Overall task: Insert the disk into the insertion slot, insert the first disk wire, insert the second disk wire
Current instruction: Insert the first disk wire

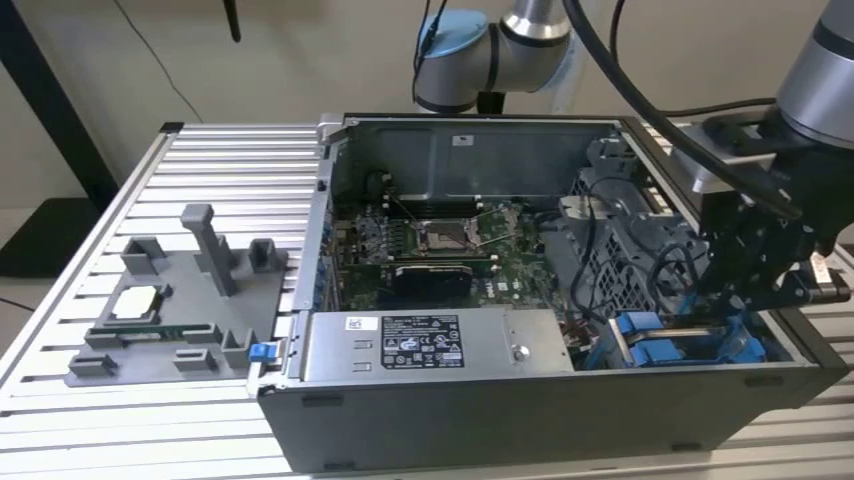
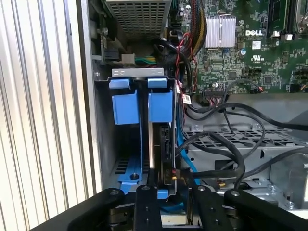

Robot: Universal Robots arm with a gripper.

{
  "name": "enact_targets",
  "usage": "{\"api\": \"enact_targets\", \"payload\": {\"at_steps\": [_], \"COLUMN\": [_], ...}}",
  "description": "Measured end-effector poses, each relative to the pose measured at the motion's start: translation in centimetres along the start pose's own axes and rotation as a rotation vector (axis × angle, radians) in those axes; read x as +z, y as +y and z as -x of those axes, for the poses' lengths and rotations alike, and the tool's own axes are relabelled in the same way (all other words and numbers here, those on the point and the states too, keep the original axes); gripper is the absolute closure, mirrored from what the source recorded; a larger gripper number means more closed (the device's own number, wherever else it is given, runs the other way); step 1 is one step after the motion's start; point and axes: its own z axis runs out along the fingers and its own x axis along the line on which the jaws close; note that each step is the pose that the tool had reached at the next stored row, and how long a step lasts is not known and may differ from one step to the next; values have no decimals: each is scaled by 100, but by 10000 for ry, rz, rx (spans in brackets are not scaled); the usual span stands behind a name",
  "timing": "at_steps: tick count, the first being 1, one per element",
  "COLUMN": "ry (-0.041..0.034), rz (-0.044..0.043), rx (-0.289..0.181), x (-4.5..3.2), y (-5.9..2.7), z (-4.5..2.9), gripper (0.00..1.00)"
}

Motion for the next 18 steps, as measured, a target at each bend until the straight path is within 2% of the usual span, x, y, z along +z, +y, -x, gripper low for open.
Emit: {"api": "enact_targets", "payload": {"at_steps": [5,6,8,15,17,18], "ry": [-1,13,34,87,103,106], "rz": [0,26,213,1107,1279,1332], "rx": [0,-3,2,22,25,26], "x": [-15,-15,-13,3,6,1], "y": [-2,-8,-35,-178,-221,-235], "z": [0,1,2,10,13,14], "gripper": [0,0,0,0,0,0]}}
